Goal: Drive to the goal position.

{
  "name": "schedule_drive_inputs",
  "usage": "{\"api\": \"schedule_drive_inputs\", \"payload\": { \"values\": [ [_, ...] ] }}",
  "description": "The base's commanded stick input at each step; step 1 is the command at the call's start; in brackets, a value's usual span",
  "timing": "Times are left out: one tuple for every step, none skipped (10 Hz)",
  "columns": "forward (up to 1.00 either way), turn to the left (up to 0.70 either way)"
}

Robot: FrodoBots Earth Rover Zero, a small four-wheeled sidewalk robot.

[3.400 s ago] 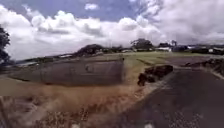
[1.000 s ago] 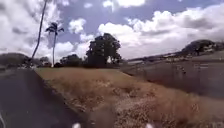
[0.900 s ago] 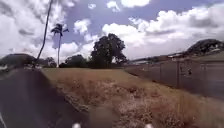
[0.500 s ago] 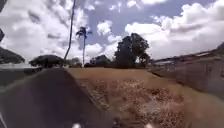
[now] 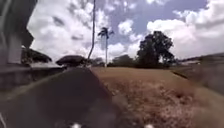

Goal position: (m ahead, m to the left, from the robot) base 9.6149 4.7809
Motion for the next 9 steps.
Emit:
{"api": "schedule_drive_inputs", "payload": {
  "values": [
    [0.0,0.7],
    [0.0,0.7],
    [0.0,0.7],
    [0.0,0.1],
    [0.0,0.0],
    [0.0,0.0],
    [0.0,0.0],
    [0.0,0.0],
    [0.0,0.0]
  ]
}}
